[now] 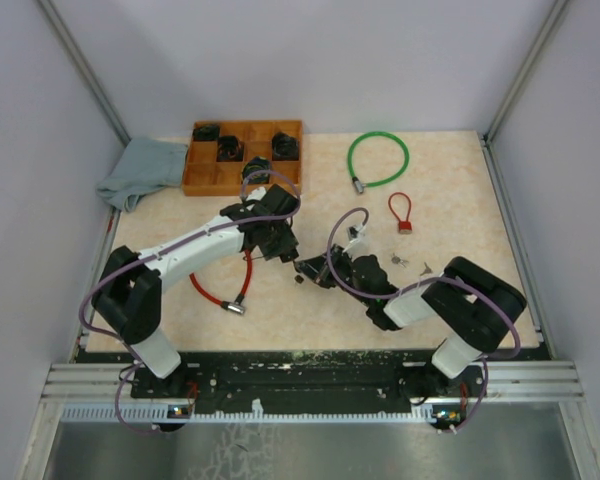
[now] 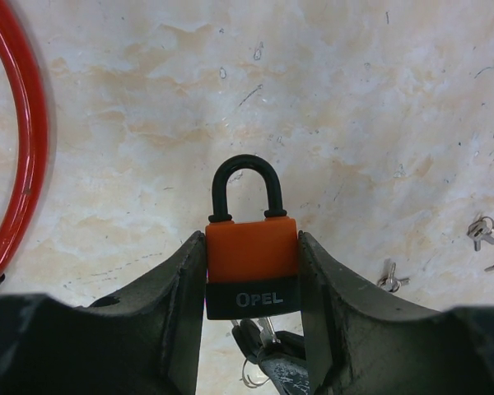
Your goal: Unlock with the key
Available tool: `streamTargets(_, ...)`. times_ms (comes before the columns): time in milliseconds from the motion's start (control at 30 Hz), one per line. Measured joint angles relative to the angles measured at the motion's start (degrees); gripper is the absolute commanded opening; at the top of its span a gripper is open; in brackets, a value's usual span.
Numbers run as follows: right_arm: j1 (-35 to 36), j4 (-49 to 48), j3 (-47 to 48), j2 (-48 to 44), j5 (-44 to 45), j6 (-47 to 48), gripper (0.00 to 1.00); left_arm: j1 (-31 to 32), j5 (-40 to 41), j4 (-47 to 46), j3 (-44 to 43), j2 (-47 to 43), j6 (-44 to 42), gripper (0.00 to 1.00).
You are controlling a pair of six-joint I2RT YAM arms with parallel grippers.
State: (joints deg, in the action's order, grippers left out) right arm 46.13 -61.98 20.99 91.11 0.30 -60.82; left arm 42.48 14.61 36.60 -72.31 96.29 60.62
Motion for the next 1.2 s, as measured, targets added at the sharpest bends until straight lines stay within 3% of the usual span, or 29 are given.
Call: streamTargets(1200, 2.3, 2.9, 0.0, -3.3, -1.1, 1.2, 0.00, 0.9, 2.0, 0.9, 2.5, -3.5, 0.0, 0.00)
